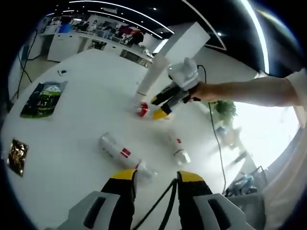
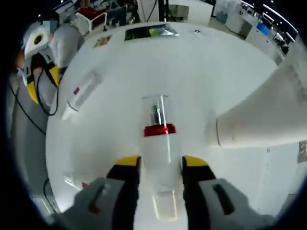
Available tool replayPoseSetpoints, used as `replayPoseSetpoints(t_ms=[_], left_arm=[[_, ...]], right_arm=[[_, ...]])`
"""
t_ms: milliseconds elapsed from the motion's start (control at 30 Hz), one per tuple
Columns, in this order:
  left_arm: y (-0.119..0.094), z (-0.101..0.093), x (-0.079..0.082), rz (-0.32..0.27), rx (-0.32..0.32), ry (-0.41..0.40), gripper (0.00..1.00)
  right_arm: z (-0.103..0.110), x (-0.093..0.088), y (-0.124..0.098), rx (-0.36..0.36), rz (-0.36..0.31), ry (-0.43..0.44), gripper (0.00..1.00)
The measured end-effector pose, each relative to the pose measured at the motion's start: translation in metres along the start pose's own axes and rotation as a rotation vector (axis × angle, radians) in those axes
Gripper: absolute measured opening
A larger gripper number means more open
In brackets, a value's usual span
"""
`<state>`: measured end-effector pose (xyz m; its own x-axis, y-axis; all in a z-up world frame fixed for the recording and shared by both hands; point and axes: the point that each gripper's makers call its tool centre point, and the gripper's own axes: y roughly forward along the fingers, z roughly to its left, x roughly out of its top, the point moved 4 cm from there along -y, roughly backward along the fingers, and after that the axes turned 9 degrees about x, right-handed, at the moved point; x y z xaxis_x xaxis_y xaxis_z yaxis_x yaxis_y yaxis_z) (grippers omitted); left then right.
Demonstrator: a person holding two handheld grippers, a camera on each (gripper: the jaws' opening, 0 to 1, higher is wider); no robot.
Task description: Arrange the skincare products in the storage area until every visible bottle or jar stands upright without overlapping.
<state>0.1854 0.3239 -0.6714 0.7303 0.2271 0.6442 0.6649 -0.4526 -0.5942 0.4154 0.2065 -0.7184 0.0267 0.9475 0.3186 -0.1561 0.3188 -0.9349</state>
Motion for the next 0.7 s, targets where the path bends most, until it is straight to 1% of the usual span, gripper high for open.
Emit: replayPoseSetpoints(t_ms=[67,133,167,200,233,300,433,533,700], left_arm=[[0.0005,0.0017,-0.0005,0.001,0.002,-0.009,0.34],[0.0008,0.0024,-0.0011,0.001,0.004,-0.012,0.34],[0.0010,0.0027,-0.0015,0.001,0.005,-0.014,0.34],[0.0013,0.0031,-0.0026,0.005,0.005,-0.017,0.34],[0.0018,0.0032,-0.0036,0.008,0.005,-0.019,0.33],[0.0026,0.0033,-0.0050,0.010,0.004,-0.020,0.33],[0.0039,0.0025,-0.0053,0.013,0.001,-0.025,0.33],[0.0036,0.0014,-0.0043,0.010,-0.001,-0.027,0.33],[0.0008,0.0037,-0.0026,0.005,0.006,-0.036,0.33]], right_arm=[[-0.0033,-0.0050,0.0060,-0.015,0.032,-0.033,0.33],[-0.0029,-0.0073,0.0084,-0.019,0.043,-0.044,0.33],[-0.0034,-0.0058,0.0079,-0.018,0.032,-0.036,0.32],[-0.0049,-0.0070,0.0092,-0.008,0.023,-0.003,0.32],[-0.0047,-0.0072,0.0080,-0.003,0.020,0.006,0.32],[-0.0023,-0.0069,0.0081,0.000,0.013,-0.001,0.32],[-0.0021,-0.0046,0.0090,-0.002,0.040,-0.010,0.31],[-0.0029,-0.0026,0.0095,-0.004,0.076,-0.014,0.29],[-0.0015,-0.0031,0.0074,0.001,0.067,-0.029,0.27]])
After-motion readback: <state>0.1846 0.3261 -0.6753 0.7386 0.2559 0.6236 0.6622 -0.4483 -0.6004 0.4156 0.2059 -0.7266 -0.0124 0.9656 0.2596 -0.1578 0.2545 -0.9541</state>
